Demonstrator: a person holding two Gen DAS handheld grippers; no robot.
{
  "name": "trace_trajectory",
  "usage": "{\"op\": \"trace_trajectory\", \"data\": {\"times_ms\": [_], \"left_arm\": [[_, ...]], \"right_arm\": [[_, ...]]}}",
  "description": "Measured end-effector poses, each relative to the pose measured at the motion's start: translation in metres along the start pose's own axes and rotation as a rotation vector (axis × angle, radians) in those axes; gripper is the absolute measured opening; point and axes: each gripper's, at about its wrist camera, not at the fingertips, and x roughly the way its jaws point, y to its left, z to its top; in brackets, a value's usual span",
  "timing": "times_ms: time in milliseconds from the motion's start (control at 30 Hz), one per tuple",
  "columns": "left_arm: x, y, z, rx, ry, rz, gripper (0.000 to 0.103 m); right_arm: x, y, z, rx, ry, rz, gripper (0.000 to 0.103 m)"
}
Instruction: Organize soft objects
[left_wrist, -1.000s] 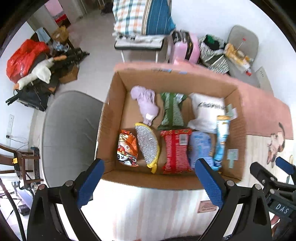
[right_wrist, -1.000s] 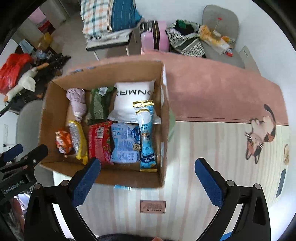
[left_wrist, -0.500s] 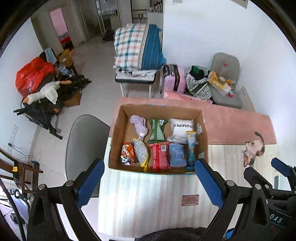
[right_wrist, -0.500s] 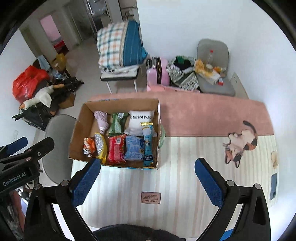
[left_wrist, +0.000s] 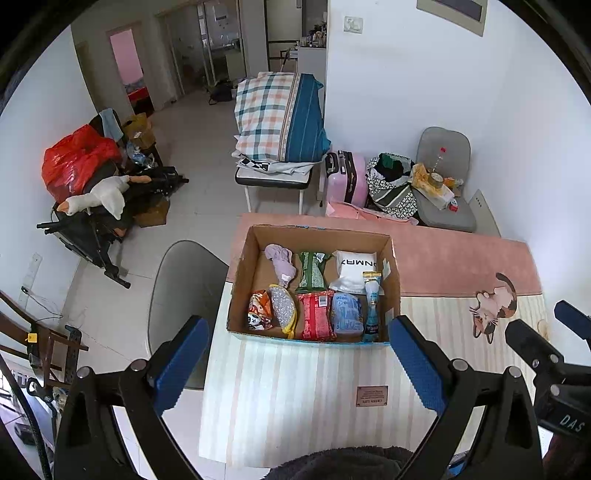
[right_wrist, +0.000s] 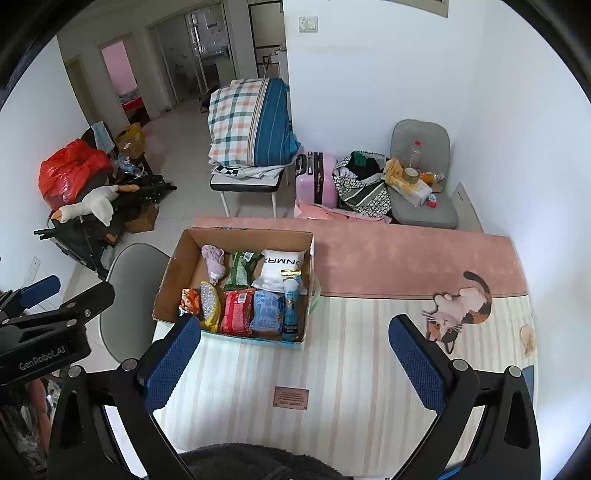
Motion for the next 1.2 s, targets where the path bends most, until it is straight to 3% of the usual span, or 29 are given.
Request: {"op": "trace_trajectory", "data": {"times_ms": [567,1200], "left_arm": [[0.018,-0.011,-0.007,0.018,0.046,0.009,0.103],[0.023,-0.006,-0.005,0.018,0.046,0.013,0.103]], "right_arm": [[0.039,-0.003,-0.001,0.017,0.06,-0.068,0.103],[0.046,-0.005,0.003,0.012,0.055,-0.086,0.103]]}}
